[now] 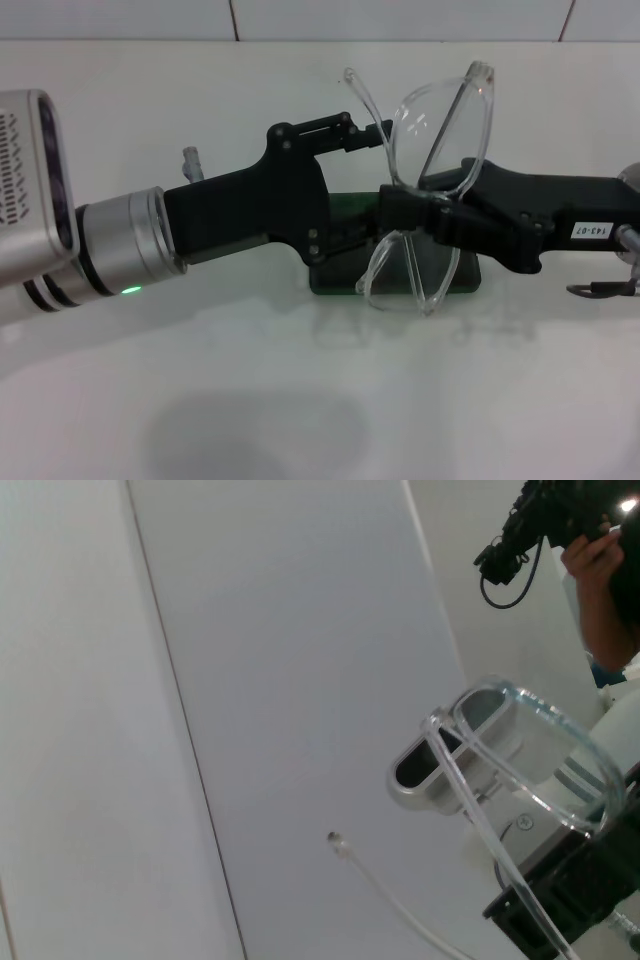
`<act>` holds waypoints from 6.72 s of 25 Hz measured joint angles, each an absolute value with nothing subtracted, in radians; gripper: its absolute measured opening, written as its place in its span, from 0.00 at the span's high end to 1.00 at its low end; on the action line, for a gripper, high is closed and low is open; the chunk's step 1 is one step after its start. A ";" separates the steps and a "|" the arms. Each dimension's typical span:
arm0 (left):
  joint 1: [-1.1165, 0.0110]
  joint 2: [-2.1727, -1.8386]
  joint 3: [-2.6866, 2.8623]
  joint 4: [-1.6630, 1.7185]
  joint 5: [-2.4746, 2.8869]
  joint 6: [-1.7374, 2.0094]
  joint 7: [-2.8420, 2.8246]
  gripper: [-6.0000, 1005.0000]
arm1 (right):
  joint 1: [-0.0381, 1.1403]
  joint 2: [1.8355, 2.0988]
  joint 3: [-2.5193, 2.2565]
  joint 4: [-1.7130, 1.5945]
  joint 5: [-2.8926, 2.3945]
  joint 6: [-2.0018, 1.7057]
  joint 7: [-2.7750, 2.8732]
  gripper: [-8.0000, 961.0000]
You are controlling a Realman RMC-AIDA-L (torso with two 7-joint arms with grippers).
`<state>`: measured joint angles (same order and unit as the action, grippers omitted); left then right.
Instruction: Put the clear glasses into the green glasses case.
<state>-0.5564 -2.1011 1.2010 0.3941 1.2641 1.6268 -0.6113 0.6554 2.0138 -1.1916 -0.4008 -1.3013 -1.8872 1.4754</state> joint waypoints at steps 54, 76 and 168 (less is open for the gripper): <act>-0.495 -2.092 1.222 0.398 1.204 1.630 -0.523 0.41 | 0.604 2.016 -1.195 -0.435 -1.359 -1.912 1.337 0.97; -0.392 -2.085 0.972 0.260 0.846 1.520 -0.675 0.41 | 0.322 2.017 -1.397 -1.166 -1.551 -1.409 1.370 0.98; -0.448 -2.076 0.980 0.292 0.866 1.189 -0.877 0.40 | 0.395 2.028 -2.220 -1.466 -2.870 -0.735 2.360 0.99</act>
